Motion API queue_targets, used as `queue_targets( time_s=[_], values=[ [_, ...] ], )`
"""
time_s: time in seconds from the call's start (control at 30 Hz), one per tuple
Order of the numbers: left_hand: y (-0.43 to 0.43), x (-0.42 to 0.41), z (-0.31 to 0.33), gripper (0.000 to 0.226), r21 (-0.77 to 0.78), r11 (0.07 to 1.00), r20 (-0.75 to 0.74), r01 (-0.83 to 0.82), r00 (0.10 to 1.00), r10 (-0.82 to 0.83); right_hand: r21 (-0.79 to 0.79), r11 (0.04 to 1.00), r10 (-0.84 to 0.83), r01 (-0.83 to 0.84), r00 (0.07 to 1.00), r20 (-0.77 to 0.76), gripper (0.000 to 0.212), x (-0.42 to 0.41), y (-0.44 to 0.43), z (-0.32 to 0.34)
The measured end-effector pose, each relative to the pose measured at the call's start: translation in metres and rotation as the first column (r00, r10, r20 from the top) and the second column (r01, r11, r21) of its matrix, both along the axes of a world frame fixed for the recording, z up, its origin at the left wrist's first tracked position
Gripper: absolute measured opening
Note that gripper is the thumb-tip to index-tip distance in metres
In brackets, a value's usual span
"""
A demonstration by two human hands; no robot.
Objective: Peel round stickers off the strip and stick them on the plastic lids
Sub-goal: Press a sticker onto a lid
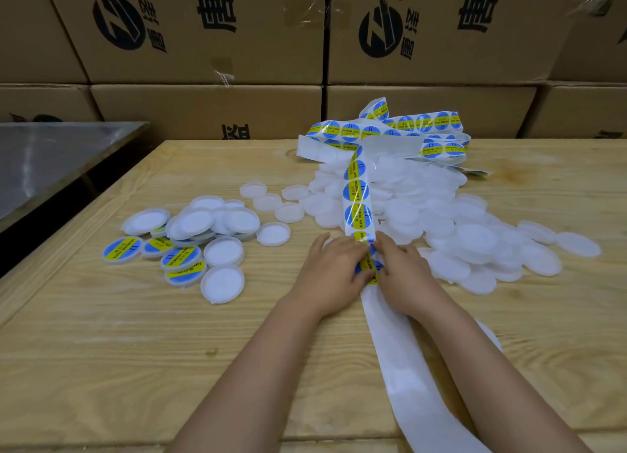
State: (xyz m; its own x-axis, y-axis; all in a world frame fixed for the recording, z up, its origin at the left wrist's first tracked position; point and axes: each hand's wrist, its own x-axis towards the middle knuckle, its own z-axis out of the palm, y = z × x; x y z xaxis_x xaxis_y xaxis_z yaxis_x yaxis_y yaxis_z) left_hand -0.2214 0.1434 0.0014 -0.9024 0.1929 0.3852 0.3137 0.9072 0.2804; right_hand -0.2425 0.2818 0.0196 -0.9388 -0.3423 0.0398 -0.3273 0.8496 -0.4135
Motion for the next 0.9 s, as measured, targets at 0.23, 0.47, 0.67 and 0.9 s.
queue_targets(
  time_s=[0.23,0.47,0.67,0.9],
  values=[
    [0.004,-0.005,0.001,0.04,-0.003,0.999,0.068,-0.054,0.996,0.054,-0.23,0.973,0.006,-0.02,0.998,-0.057,0.055,0.002,-0.001,0.004],
    [0.0,-0.005,0.001,0.035,0.171,0.982,0.031,-0.076,0.997,0.072,-0.563,0.822,-0.115,0.081,0.993,-0.025,0.044,0.003,-0.001,0.009],
    [-0.001,0.0,0.005,0.021,0.325,0.944,0.035,-0.051,0.998,0.042,-0.562,0.821,-0.122,0.099,0.992,-0.003,0.032,0.004,-0.003,0.009],
    [-0.003,0.007,0.013,0.024,0.672,0.739,0.151,-0.048,0.986,-0.074,-0.519,0.849,-0.127,0.101,0.992,-0.014,0.044,0.006,-0.003,0.011]
  ],
)
